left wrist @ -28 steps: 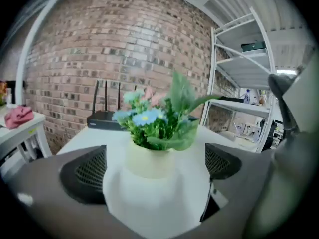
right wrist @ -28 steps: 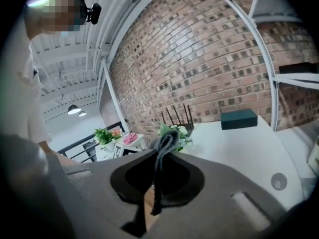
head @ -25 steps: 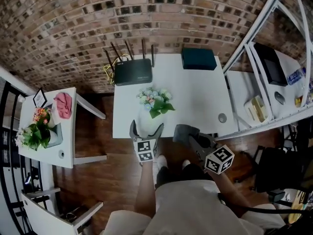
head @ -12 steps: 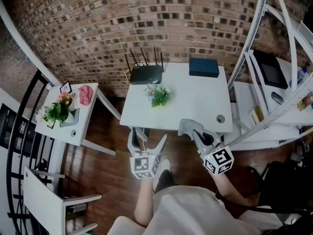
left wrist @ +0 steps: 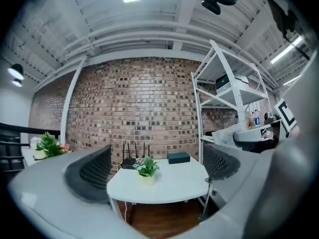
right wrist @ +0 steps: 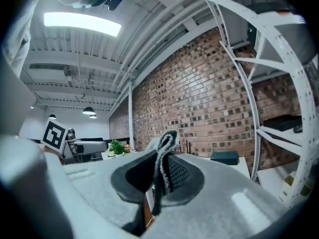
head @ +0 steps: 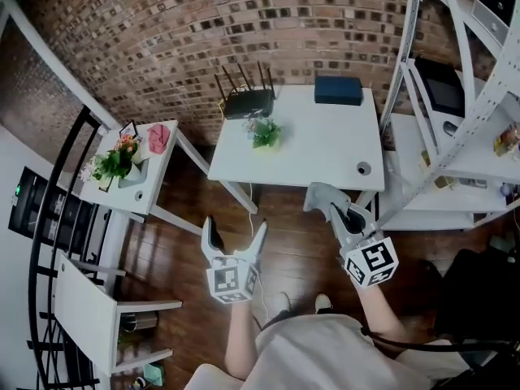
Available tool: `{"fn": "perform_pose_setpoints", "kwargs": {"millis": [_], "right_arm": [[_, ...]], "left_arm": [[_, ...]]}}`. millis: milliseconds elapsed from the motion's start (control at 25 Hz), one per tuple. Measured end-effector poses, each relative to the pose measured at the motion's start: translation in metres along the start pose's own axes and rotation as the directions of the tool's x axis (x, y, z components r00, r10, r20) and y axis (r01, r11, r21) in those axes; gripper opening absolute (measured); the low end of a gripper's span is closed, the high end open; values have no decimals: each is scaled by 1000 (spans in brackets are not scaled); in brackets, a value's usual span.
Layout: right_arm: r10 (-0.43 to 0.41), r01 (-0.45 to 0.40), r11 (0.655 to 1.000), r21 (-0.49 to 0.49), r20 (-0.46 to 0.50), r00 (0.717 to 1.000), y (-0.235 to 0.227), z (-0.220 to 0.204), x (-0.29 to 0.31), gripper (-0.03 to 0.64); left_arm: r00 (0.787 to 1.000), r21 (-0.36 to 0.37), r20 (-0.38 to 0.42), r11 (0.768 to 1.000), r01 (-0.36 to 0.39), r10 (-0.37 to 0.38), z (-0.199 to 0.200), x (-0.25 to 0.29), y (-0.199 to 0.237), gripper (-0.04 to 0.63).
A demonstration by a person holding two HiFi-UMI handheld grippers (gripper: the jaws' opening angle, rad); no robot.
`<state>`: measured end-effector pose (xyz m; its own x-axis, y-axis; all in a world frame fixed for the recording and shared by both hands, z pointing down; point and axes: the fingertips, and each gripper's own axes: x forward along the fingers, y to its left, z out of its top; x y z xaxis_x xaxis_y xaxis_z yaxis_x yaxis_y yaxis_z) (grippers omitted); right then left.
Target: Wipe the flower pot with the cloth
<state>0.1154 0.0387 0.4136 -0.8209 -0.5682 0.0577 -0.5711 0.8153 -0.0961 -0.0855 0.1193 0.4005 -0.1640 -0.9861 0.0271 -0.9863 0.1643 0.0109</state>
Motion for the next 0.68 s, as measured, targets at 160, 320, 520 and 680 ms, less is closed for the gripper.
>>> {"fn": "perform_pose_setpoints", "kwargs": {"millis": [160,320,520,680], "right_arm": [[-32,31,999,27,24,999,13,2,-13,3],[2,-2,1000,20,9,1000,41,0,-6,3],[39,-38,999,-35,10,999,83,2,8,3],[53,-50,995,-82,26,998,109,8,17,3]], "left_arm": [[1000,27,12,1000,8,-8,-1,-22,0,595],[1000,24,19,1000,10,-10,-2,-42,7,586],[1000,7,22,1000,17,-18,-7,-63,23,586],[999,18,40,1000,15,-16,1,-71,42,586]]}}
